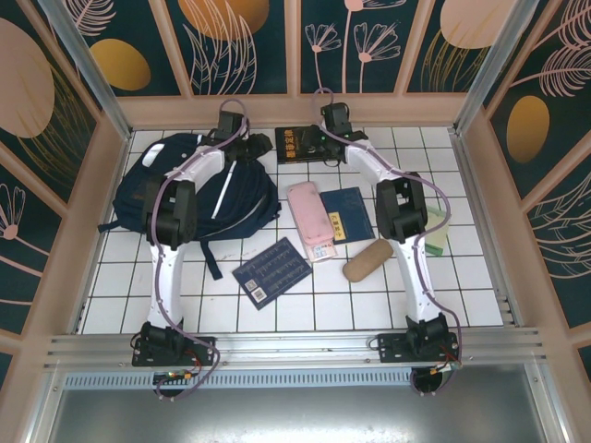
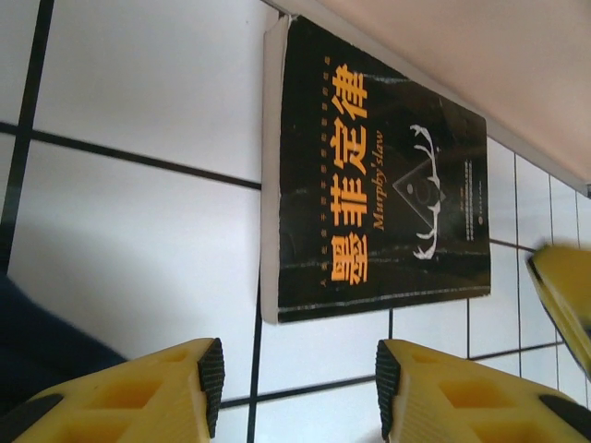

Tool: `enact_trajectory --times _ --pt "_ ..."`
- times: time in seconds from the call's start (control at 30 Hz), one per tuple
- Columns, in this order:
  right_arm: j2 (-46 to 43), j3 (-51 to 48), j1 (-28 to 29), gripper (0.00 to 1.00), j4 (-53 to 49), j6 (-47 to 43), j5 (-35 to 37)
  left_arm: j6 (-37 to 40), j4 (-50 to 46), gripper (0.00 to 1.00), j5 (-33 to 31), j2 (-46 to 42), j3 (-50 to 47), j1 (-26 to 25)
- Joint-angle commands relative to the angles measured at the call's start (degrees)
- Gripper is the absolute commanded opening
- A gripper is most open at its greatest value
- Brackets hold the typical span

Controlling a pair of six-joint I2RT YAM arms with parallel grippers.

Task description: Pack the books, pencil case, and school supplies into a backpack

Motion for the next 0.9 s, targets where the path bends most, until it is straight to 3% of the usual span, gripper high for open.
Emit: enact_trajectory --times 0.0,0.3,0.43,0.63,0.87 --pt "6.05 5.88 -2.02 0.32 -3.19 1.09 3.73 -1.90 3.33 0.49 1.96 -4.15 -2.96 -0.61" --pt "3.57 -1.54 -5.35 0.32 -4.23 -0.58 4.95 -6.28 5.64 0.48 4.69 -2.26 -5.51 -6.96" --pt "-0.62 -11.02 -4.56 0.32 -2.52 0.23 1.99 -8.11 3.64 0.46 4.29 2.18 -2.24 -9.48" --pt "-7.99 -25.35 -1.90 0.32 2.66 4.72 -1.86 -9.40 0.73 0.42 1.49 7.38 1.41 -9.78" --pt "-13.15 -32.41 1.88 0.32 6.35 10.24 -8.18 -9.30 -3.92 0.42 -3.14 12.29 6.96 -9.22"
